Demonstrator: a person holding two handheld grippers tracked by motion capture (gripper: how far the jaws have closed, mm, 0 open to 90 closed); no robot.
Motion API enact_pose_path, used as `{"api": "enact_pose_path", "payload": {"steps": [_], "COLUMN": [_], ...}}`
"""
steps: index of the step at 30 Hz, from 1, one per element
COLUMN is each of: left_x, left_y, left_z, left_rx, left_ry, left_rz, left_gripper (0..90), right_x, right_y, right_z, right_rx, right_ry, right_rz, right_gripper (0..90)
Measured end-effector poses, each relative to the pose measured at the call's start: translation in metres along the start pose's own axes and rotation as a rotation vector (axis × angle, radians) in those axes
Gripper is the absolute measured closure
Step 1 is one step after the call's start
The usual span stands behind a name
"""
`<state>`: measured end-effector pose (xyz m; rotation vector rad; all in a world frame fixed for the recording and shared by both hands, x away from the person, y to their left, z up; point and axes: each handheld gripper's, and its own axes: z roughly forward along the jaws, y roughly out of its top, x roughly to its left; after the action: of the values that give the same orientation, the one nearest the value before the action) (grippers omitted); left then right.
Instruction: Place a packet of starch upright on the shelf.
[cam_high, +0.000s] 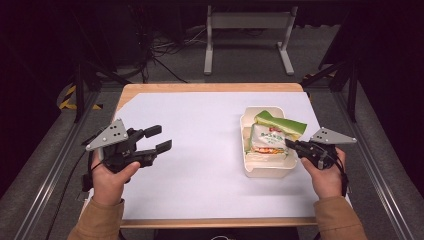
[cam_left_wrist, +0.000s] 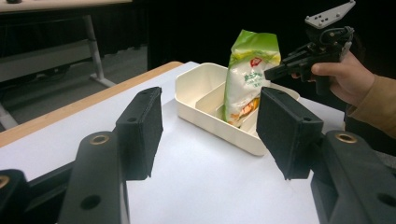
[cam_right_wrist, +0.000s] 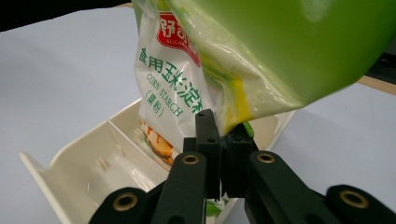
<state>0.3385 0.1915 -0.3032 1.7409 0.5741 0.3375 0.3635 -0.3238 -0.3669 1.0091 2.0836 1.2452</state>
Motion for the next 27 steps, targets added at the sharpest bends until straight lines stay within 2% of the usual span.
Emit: {"api": "enact_pose_path", "payload": {"steps": [6, 9, 11, 14, 17, 20, 27], "left_x": [0.0, 0.001, 0.001, 0.002, 0.003, 0.004, 0.008], "left_y": [-0.002, -0.003, -0.003, -0.006, -0.009, -0.012, -0.023], "left_z": [0.0, -0.003, -0.004, -0.007, -0.01, -0.013, -0.018], "left_rx": [0.01, 0.006, 0.005, 0.011, 0.017, 0.021, 0.05], "left_ry": [0.0, 0.009, 0.01, 0.022, 0.038, 0.051, 0.105], "left_rz": [-0.002, -0.004, -0.009, -0.017, -0.021, -0.021, -0.021], "left_gripper": [42.0, 41.9, 42.0, 41.9, 41.8, 41.4, 39.8], "right_x": [0.002, 0.004, 0.004, 0.006, 0.006, 0.005, 0.004], "right_y": [-0.004, -0.001, 0.0, 0.007, 0.009, 0.01, 0.015], "right_z": [-0.001, -0.005, -0.006, -0.005, -0.004, -0.005, -0.014], "right_rx": [0.019, 0.033, 0.033, 0.031, 0.03, 0.026, -0.008], "right_ry": [-0.005, -0.043, -0.043, -0.054, -0.053, -0.037, -0.04], "right_rz": [0.004, -0.023, -0.028, -0.063, -0.063, -0.046, -0.02], "right_gripper": [87.2, 87.1, 87.0, 86.8, 85.5, 75.8, 58.7]}}
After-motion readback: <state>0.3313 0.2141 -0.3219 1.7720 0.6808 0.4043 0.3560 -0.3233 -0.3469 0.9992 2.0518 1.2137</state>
